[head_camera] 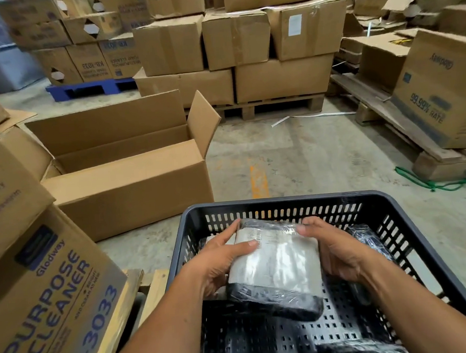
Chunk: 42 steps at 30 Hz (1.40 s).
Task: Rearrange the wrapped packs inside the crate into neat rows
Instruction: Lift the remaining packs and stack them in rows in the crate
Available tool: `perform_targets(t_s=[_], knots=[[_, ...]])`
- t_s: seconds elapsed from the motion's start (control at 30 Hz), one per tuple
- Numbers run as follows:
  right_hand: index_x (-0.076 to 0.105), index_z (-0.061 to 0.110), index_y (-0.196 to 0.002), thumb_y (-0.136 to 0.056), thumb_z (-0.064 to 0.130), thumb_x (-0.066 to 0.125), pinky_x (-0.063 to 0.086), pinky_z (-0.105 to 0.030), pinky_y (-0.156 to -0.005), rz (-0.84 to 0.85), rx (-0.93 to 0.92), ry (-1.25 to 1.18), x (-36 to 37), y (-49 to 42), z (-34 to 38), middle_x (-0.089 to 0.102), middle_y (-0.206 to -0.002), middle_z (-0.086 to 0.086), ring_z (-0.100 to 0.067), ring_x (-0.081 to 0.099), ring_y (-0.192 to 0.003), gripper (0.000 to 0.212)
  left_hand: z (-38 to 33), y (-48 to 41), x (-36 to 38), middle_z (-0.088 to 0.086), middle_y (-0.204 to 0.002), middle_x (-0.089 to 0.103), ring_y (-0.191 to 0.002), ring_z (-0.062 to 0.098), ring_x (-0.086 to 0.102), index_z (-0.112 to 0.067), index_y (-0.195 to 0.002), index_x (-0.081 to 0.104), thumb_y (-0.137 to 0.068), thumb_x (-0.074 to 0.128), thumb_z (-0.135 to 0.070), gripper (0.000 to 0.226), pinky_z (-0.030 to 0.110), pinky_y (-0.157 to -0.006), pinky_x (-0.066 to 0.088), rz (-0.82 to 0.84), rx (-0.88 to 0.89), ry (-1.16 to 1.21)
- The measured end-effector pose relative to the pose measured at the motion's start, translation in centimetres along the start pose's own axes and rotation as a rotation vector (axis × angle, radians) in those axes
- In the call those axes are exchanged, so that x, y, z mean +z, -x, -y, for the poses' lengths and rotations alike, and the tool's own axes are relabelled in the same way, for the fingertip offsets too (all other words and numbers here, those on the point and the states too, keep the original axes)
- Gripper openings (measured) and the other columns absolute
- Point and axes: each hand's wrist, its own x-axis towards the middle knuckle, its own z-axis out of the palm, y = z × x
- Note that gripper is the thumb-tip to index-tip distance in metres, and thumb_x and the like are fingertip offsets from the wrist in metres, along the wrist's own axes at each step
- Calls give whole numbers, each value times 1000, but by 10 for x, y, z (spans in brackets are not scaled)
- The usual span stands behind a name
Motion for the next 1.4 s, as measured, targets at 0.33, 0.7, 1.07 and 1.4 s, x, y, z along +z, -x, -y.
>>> perform_targets(t_s=[0.33,0.7,1.07,1.4], knots=[[63,22,-104,-55,13,93,60,-41,-58,30,42,76,-11,-3,-11,75,-102,-20,-33,73,-74,59,11,3,-7,15,-108,80,-98,35,77,-24,-124,72,-73,92,-21,55,52,-88,62,-45,-6,-128],[60,43,-135,-81,11,83,61,-31,-60,-173,-109,498,-23,15,17,76,-108,-9,-22,79,-73,67,19,-24,12,8,-149,56,-135,29,52,-29,-150,50,-92,68,-52,65,39,-105,42,-436,242,-573],[41,32,-151,-90,13,77,36,-40,-109,-394,-124,565,-25,-16,-58,44,-157,-11,-20,47,-124,74,60,-33,-19,-1,-170,-26,-155,28,-26,-49,-160,0,-90,43,-76,86,52,-126,-5,-315,87,-1340],[11,33,-163,-98,1,60,25,-59,-123,-474,128,516,-36,-54,-121,31,-164,-20,-41,37,-147,87,86,-48,-29,0,-161,-45,-147,27,-42,-50,-155,-21,-84,9,-85,85,46,-122,-21,-394,167,-1522]])
